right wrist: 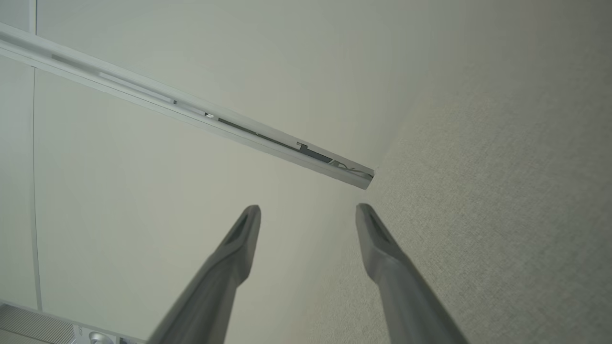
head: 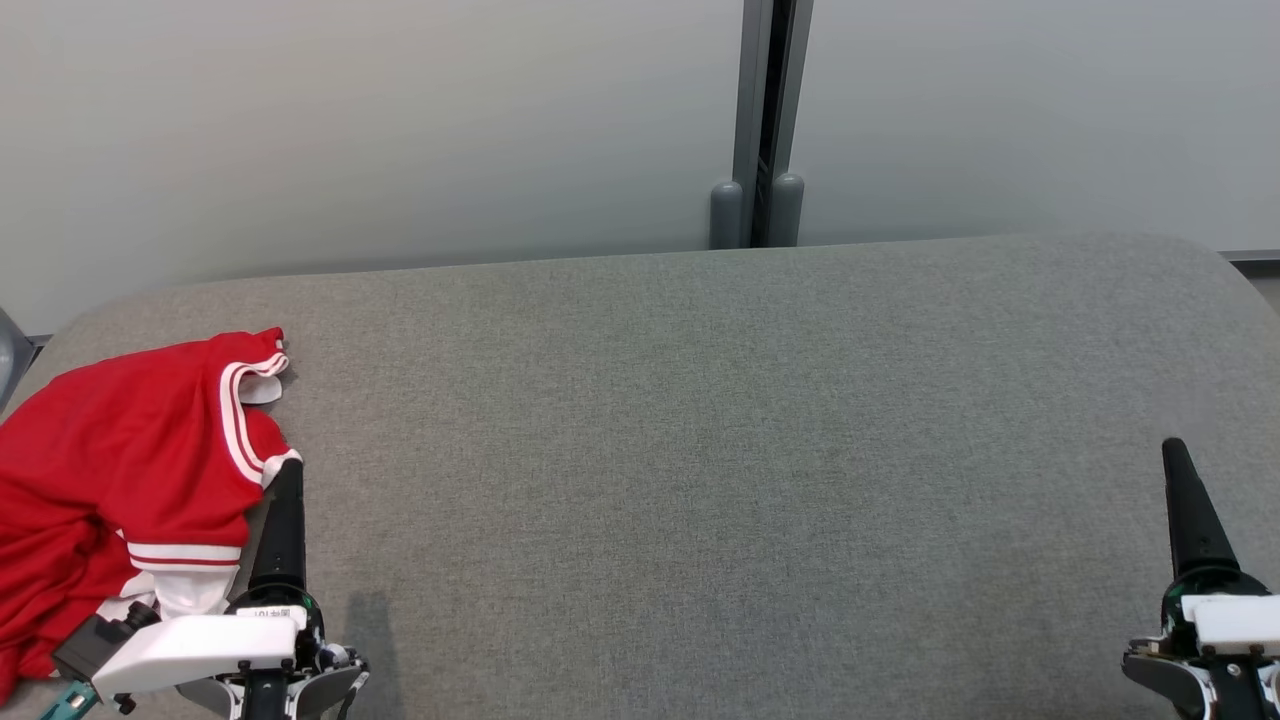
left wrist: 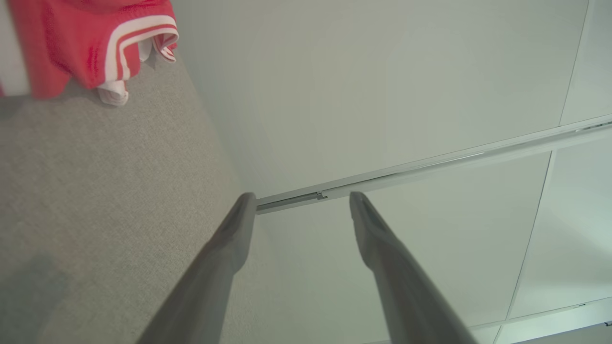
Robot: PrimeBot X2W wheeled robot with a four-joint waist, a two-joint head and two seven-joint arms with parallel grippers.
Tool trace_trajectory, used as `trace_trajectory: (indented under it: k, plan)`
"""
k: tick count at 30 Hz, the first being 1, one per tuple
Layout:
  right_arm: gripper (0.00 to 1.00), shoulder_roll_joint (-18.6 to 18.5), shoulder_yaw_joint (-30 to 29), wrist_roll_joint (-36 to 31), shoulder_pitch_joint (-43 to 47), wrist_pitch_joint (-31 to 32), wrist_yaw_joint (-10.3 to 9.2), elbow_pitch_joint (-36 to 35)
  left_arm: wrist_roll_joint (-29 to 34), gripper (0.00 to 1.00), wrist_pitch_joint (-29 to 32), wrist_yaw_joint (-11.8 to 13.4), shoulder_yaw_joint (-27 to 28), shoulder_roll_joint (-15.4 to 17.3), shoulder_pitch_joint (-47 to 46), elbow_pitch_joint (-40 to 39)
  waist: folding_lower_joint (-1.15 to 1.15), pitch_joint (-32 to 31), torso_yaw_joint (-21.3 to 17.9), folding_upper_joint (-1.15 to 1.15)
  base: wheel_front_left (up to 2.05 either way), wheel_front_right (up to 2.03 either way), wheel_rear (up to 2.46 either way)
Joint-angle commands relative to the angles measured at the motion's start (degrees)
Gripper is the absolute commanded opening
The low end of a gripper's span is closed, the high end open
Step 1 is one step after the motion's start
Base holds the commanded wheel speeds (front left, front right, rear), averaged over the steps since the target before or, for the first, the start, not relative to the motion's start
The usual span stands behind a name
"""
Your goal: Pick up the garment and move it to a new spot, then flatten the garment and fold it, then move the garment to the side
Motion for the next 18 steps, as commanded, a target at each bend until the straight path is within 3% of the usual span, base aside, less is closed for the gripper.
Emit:
trace_trajectory:
  k: [1, 13, 18]
  plan:
    - [1.00, -0.8, 0.4, -2.9, -1.9, -0.8, 0.04, -1.9, 1.5, 1.00, -0.4, 0.1, 0.5, 0.3, -0.6, -1.6, 0.00, 0.0, 0.0, 0.00, 0.00, 0.00, 0.00]
    - [1.00, -5.0, 6.3, -21.9, -6.0, -3.7, 0.06, -8.5, 11.6, 1.00, -2.7, 1.3, 1.6, 0.4, -0.4, -8.8, 0.00, 0.4, 0.5, 0.00, 0.00, 0.00, 0.00]
    - [1.00, -5.6, 8.7, -29.8, -7.2, -4.7, 0.06, -11.0, 18.0, 1.00, -3.5, 3.1, 0.7, 0.4, -0.2, -12.6, 0.00, 0.5, 0.7, 0.00, 0.00, 0.00, 0.00]
